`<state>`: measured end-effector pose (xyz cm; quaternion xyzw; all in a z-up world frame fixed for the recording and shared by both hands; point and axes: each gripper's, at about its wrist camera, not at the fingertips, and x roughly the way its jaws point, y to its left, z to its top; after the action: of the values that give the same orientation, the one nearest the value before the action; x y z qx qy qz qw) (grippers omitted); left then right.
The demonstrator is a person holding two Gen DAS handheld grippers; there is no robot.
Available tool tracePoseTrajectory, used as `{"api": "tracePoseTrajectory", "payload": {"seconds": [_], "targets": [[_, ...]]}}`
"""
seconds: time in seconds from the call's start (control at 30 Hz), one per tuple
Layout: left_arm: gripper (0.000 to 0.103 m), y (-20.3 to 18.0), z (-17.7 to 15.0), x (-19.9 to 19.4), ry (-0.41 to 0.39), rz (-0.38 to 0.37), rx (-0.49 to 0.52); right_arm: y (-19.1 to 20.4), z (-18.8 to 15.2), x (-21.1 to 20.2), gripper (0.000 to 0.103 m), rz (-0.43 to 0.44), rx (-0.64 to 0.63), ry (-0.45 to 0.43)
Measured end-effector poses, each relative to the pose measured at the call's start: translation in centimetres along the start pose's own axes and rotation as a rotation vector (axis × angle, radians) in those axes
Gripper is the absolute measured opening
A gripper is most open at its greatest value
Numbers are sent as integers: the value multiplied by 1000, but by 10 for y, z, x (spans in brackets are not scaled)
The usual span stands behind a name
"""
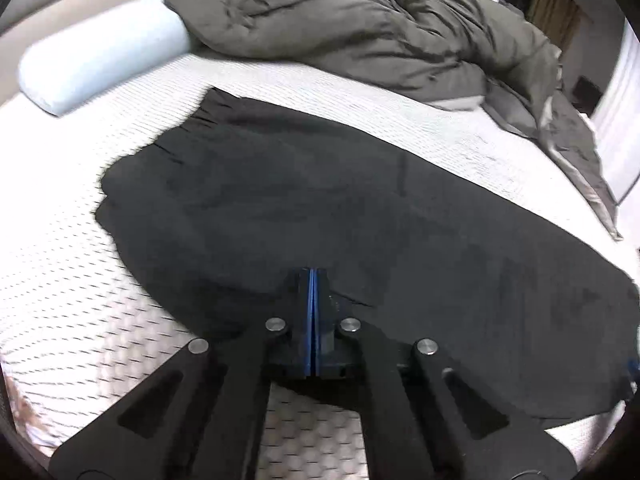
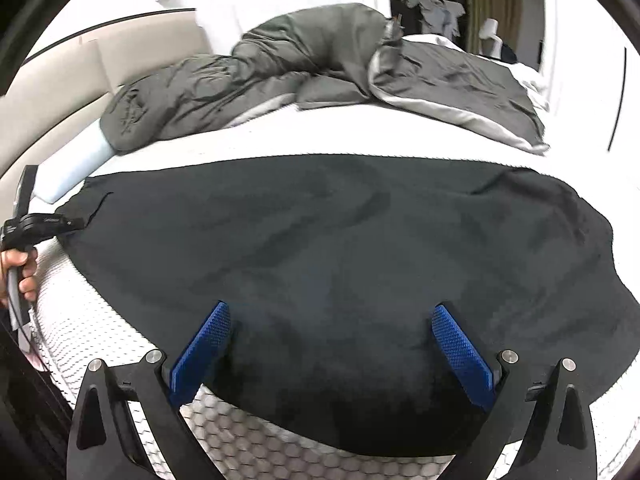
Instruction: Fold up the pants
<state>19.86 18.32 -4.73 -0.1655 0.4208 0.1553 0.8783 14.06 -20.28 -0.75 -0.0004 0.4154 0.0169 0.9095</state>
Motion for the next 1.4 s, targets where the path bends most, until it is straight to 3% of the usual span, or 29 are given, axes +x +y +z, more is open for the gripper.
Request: {"api": "tracePoseTrajectory", "payload": {"seconds": [0.1,0.23,0.27,0.3,0.37,0.4,0.43,0.53,0.6,0.67,0.8,0.93,1.1,1.23,1.3,1.33,1.4], "targets": [[0,19,2,2,16,2,-57,11,2,-4,103,24,-28,-19],[0,23,4,-1,28,-57,-79,19,3,-7,103,51,-52,-30],[4,20,3,-3,36,-90,-83,20,3,-5,103,60,-46,-20],[10,15,3,-4,43,-125,-83,19,3,-3,103,72,-33,-6],[56,3,4,-5,47,-180,-57,15,2,4,103,96,6,27],[64,1,2,-6,42,-171,-49,11,2,8,103,93,26,46],[67,0,3,-5,42,-141,-50,9,2,13,103,78,41,59],[66,9,2,0,52,-136,-105,6,3,18,103,64,53,70],[59,14,3,5,49,-147,-152,8,4,18,103,68,52,67],[48,12,5,10,54,-105,-140,14,5,19,103,78,43,64],[47,17,0,2,69,-176,-175,26,7,22,103,109,16,69],[48,7,-14,-10,85,-222,-114,34,6,28,103,128,-13,97],[48,-8,-25,-13,116,-306,-105,58,6,34,102,155,-68,116],[48,-12,-29,-8,127,-286,-116,75,6,35,102,193,-72,117],[40,-14,-28,-5,119,-256,-116,83,5,36,102,188,-86,121],[28,-15,-28,-4,115,-232,-115,86,5,37,101,177,-93,121],[20,-16,-28,-3,103,-202,-107,93,6,42,88,134,-123,128]]}}
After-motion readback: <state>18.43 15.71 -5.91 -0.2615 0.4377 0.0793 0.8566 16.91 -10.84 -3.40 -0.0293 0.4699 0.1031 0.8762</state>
